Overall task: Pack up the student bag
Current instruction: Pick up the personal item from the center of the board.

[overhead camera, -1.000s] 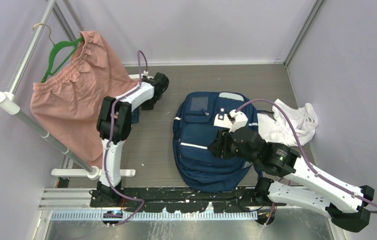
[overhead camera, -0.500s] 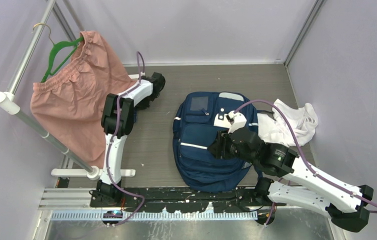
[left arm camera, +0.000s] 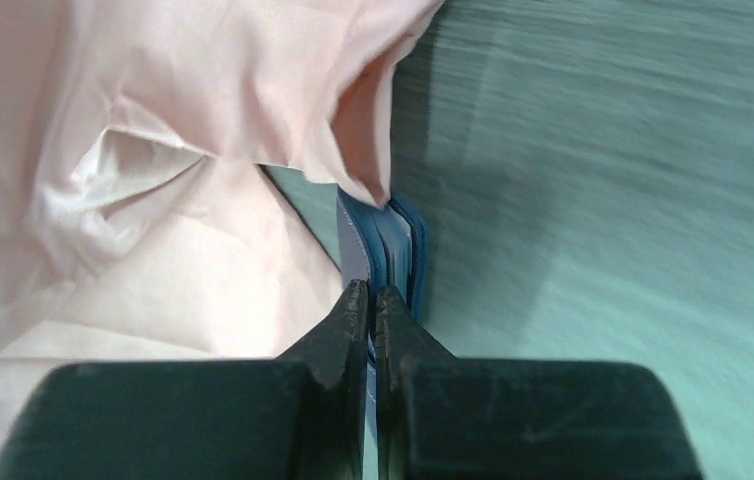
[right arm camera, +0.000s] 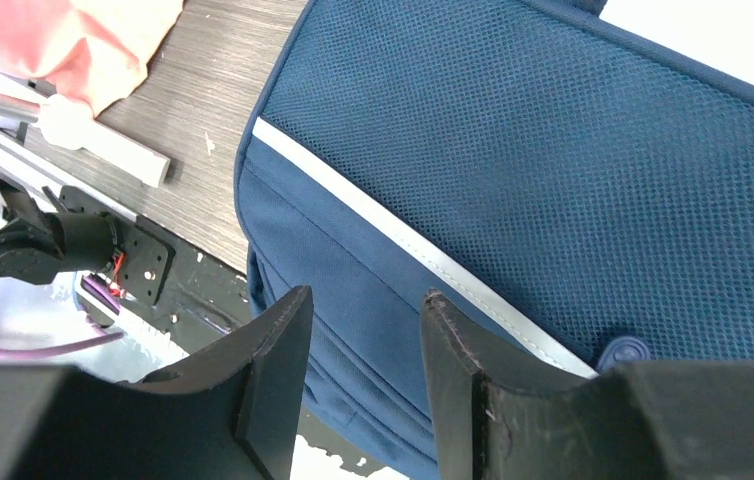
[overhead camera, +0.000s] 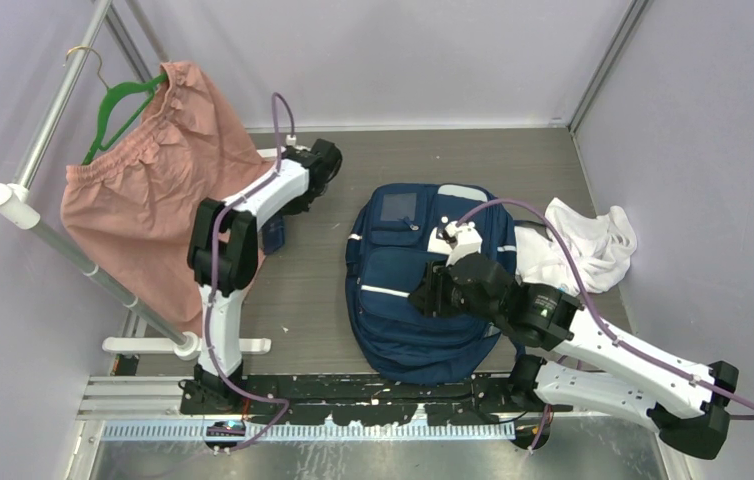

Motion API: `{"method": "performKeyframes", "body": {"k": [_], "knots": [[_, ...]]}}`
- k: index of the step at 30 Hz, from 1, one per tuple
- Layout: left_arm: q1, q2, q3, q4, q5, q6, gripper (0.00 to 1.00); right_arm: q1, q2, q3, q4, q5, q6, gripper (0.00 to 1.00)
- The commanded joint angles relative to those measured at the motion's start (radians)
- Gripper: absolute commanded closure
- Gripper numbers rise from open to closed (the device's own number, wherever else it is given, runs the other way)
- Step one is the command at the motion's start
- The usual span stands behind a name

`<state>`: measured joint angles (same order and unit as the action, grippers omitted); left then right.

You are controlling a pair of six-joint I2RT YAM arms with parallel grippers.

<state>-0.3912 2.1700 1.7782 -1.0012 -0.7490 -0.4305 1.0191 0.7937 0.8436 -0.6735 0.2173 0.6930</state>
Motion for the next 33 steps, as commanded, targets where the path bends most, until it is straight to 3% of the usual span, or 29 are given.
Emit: {"method": "performKeyframes", "body": {"k": [1, 5, 10, 13, 17, 18, 21, 23, 28, 31, 33], "knots": [[-0.137, -0.216, -0.057, 0.018, -0.02, -0.061, 1.0, 0.003, 0.025, 0.024, 0.081, -0.004, -0.004, 0.51], [-0.202, -0.361, -0.134, 0.033, 0.077, -0.068, 1.0, 0.003, 0.016, 0.035, 0.081, 0.025, -0.017, 0.51], [-0.215, -0.685, -0.339, 0.249, 0.469, 0.01, 1.0, 0.001, -0.02, 0.029, 0.104, 0.068, -0.024, 0.5], [-0.215, -0.835, -0.409, 0.342, 0.712, 0.025, 1.0, 0.0, -0.02, 0.025, 0.156, 0.054, -0.025, 0.41], [-0.215, -0.946, -0.421, 0.326, 0.925, -0.003, 1.0, -0.01, -0.001, 0.029, 0.26, 0.004, -0.015, 0.25], [-0.216, -0.967, -0.43, 0.333, 0.968, -0.015, 1.0, -0.02, 0.019, 0.036, 0.298, -0.029, -0.009, 0.17], [-0.218, -1.038, -0.478, 0.392, 1.053, -0.06, 1.0, -0.046, 0.068, 0.063, 0.409, -0.116, -0.002, 0.1], [-0.216, -1.086, -0.5, 0.432, 1.104, -0.099, 1.0, -0.071, 0.091, 0.056, 0.483, -0.167, 0.001, 0.08], [-0.215, -1.175, -0.446, 0.445, 1.267, -0.146, 1.0, -0.202, 0.011, -0.05, 0.774, -0.488, 0.076, 0.11], [-0.215, -1.194, -0.43, 0.457, 1.374, -0.183, 1.0, -0.234, -0.008, -0.085, 0.884, -0.588, 0.1, 0.01], [-0.215, -1.201, -0.428, 0.479, 1.416, -0.203, 1.0, -0.237, 0.007, -0.08, 0.908, -0.622, 0.099, 0.0]]}}
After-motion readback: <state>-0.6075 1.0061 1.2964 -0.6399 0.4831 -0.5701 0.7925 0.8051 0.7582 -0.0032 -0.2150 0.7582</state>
